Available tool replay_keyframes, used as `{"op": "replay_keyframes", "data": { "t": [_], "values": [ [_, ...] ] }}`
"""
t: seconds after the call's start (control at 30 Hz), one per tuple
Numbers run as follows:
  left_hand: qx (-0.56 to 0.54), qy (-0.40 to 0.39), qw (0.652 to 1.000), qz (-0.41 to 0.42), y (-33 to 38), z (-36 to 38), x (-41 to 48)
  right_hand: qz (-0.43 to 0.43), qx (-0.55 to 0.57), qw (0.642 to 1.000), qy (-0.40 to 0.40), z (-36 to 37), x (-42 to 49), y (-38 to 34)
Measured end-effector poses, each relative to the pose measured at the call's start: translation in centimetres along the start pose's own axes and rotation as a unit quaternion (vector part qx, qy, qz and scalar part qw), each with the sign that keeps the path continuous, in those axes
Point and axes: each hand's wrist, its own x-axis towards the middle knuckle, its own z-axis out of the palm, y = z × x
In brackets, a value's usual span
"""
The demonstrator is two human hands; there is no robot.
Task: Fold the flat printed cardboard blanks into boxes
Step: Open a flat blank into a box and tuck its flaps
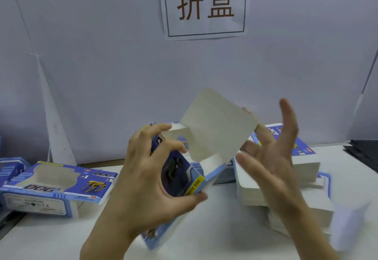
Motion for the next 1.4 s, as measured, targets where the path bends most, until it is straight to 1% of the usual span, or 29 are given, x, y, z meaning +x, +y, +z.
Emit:
{"op": "replay_keyframes", "data": {
  "t": [0.03,0.1,0.17,0.27,0.37,0.4,0.53,0.7,0.8,0.9,0.93,0.97,1.0,1.03,1.07,1.1,1.17,1.2,1.27,1.3,1.33,1.4],
  "values": [
    [-0.007,-0.024,1.0,-0.001,0.0,-0.1,-0.1,0.015,-0.005,0.998,0.058,-0.3,0.2,-0.1],
    [-0.014,-0.049,0.999,0.008,0.1,-0.3,-0.1,0.046,-0.087,0.985,0.144,-0.8,0.6,0.0],
    [-0.008,-0.054,0.998,0.026,0.4,-0.3,-0.1,0.063,-0.152,0.971,0.174,-1.4,0.9,0.3],
    [-0.012,-0.048,0.997,0.054,1.3,-0.2,0.0,0.089,-0.171,0.967,0.167,-2.3,0.9,0.8],
    [-0.005,-0.043,0.996,0.076,1.7,0.0,0.1,0.091,-0.215,0.965,0.117,-2.6,0.8,1.0],
    [0.002,-0.044,0.996,0.078,1.8,0.2,0.1,0.086,-0.227,0.963,0.117,-2.4,0.8,0.9],
    [0.012,-0.051,0.996,0.076,2.1,0.5,0.1,0.054,-0.236,0.957,0.158,-1.9,0.8,0.8],
    [0.007,-0.048,0.995,0.087,2.6,0.4,0.1,0.009,-0.229,0.961,0.157,-2.0,0.5,0.8],
    [0.01,-0.049,0.994,0.093,2.7,0.5,0.1,-0.039,-0.285,0.945,0.157,-1.7,0.6,0.7],
    [0.029,-0.045,0.994,0.095,2.7,0.9,0.0,-0.073,-0.376,0.912,0.146,-1.6,0.7,0.6],
    [0.033,-0.042,0.994,0.091,2.6,0.9,0.0,-0.059,-0.366,0.918,0.141,-1.8,0.6,0.4],
    [0.038,-0.04,0.995,0.086,2.5,0.9,0.0,-0.02,-0.315,0.94,0.128,-1.9,0.6,0.0],
    [0.043,-0.039,0.995,0.082,2.3,0.9,0.0,0.033,-0.226,0.968,0.107,-1.9,0.8,-0.6],
    [0.045,-0.039,0.995,0.08,2.2,0.8,0.0,0.087,-0.127,0.984,0.093,-1.9,0.9,-1.0],
    [0.043,-0.039,0.995,0.08,2.1,0.7,0.0,0.135,-0.04,0.986,0.094,-1.9,1.0,-1.4],
    [0.039,-0.038,0.995,0.082,2.1,0.7,0.0,0.172,0.035,0.979,0.107,-1.9,1.1,-1.7],
    [0.035,-0.033,0.994,0.094,2.4,0.9,0.1,0.225,0.174,0.949,0.134,-1.7,1.2,-1.8],
    [0.038,-0.031,0.994,0.101,2.5,1.0,0.1,0.247,0.23,0.93,0.143,-1.6,1.2,-1.7],
    [0.043,-0.029,0.993,0.106,2.5,1.2,0.0,0.296,0.308,0.891,0.153,-1.3,1.3,-1.6],
    [0.047,-0.03,0.993,0.104,2.5,1.2,0.0,0.319,0.324,0.878,0.15,-1.2,1.3,-1.5],
    [0.049,-0.032,0.993,0.1,2.3,1.2,0.0,0.332,0.32,0.877,0.139,-1.2,1.2,-1.4],
    [0.052,-0.035,0.994,0.095,2.1,1.1,0.0,0.336,0.284,0.893,0.098,-1.2,1.2,-1.2]
  ]
}}
